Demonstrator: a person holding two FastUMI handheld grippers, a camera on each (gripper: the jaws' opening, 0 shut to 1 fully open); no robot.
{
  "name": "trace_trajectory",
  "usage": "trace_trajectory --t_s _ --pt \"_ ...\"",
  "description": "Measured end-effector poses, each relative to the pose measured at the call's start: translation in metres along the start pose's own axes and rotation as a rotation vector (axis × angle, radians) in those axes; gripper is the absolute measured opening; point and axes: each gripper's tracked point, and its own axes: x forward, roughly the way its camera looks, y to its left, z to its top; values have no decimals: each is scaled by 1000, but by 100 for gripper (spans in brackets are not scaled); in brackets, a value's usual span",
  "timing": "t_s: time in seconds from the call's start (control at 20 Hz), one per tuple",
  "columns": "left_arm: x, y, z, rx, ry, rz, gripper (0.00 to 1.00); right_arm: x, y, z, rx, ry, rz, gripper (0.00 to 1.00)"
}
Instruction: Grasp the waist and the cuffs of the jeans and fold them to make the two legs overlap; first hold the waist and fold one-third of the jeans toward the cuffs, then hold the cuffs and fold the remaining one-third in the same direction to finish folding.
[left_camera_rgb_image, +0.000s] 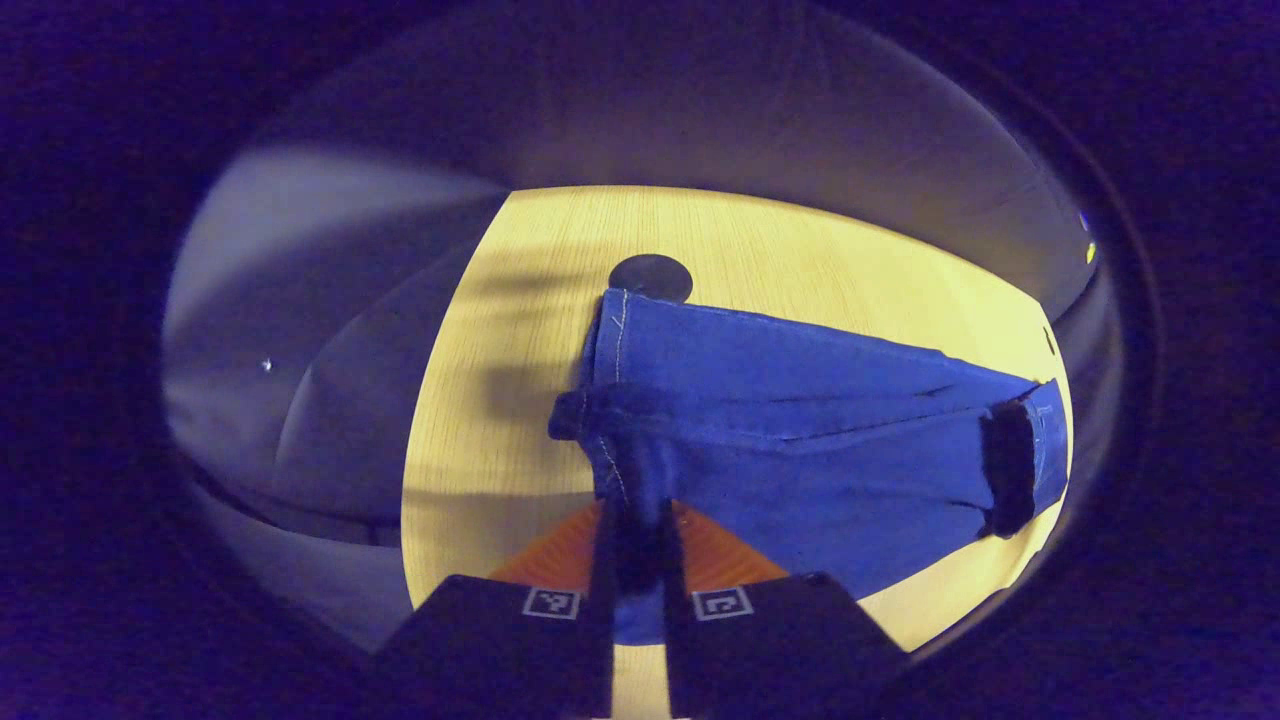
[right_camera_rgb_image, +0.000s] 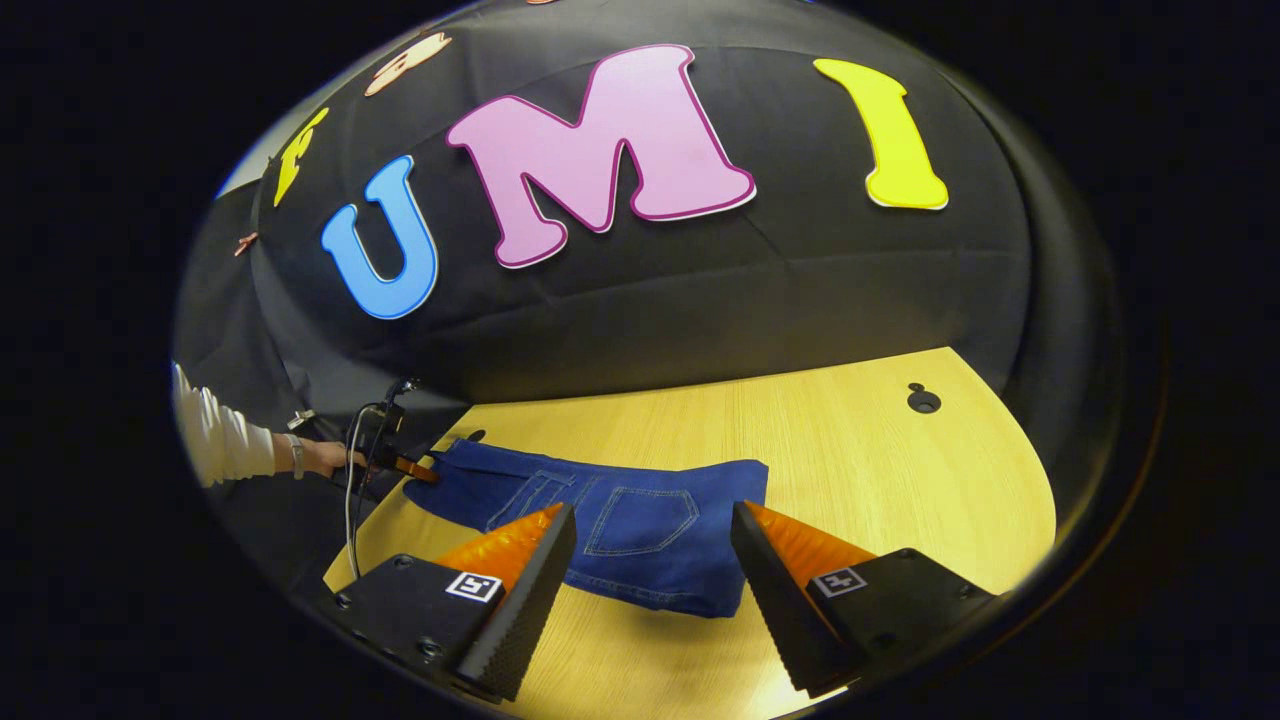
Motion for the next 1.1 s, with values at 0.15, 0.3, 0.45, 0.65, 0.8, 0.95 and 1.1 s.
trace_trajectory --t_s 0.15,0.3,0.45,0.65,0.8,0.95,1.1 --pt "-4 -3 2 -31 -23 -6 13 -2 -1 -2 -7 8 -7 96" --pt "-9 -8 0 -23 8 -4 6 -3 1 0 -2 6 -1 96" --pt "-33 -28 10 -16 -25 -64 6 -8 1 7 3 -11 1 96" --pt "-107 -78 44 47 -119 -185 6 -15 -2 21 14 -50 -1 96" --pt "-164 -140 64 85 -190 -311 6 -25 -1 31 12 -81 3 96" --pt "-200 -213 70 145 -234 -427 6 -39 -1 37 0 -103 4 96" --pt "-233 -290 63 222 -240 -545 6 -57 -6 42 -17 -127 -5 96"
